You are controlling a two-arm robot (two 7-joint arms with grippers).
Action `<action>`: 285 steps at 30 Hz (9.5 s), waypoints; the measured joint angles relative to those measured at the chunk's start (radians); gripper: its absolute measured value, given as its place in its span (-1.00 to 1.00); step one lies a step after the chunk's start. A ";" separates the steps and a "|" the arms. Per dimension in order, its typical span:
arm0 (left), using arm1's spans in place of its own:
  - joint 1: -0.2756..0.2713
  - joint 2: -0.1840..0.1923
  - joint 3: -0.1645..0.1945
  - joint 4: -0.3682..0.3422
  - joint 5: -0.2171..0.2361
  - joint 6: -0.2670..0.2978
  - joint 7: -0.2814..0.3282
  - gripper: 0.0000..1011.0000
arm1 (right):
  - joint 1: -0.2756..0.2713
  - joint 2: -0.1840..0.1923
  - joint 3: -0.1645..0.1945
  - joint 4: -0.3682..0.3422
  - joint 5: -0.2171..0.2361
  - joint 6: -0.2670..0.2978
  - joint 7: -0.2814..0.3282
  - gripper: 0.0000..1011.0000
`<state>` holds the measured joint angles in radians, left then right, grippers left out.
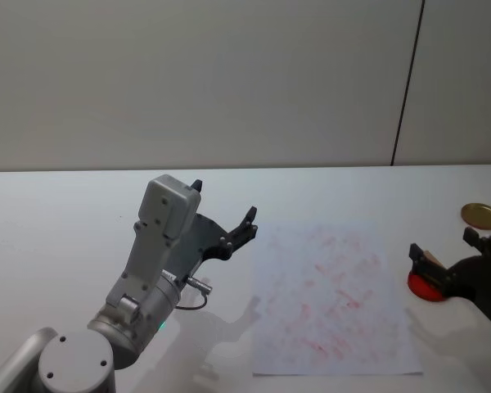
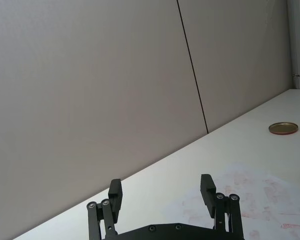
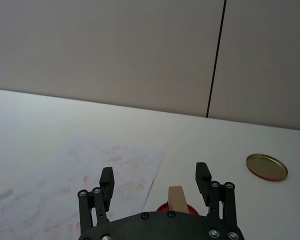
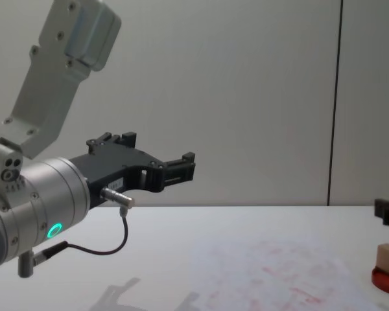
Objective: Use the one hand to pick up the stamp and affix it onto the A4 paper.
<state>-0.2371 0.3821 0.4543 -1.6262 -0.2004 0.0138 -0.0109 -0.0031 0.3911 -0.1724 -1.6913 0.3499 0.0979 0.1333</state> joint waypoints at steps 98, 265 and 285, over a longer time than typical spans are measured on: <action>0.000 0.000 0.000 0.000 0.000 0.000 0.000 0.96 | 0.214 -0.140 -0.098 0.267 -0.146 -0.024 0.196 -0.56; 0.000 0.000 0.000 0.000 0.000 0.000 0.000 0.96 | 0.181 -0.046 -0.009 0.354 -0.053 0.017 0.146 0.21; 0.000 0.000 0.000 0.000 0.000 0.000 0.000 0.96 | 0.159 -0.036 -0.004 0.247 -0.082 -0.042 0.111 0.98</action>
<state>-0.2371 0.3821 0.4542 -1.6262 -0.2004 0.0138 -0.0109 0.1557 0.3548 -0.1768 -1.4441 0.2682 0.0563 0.2440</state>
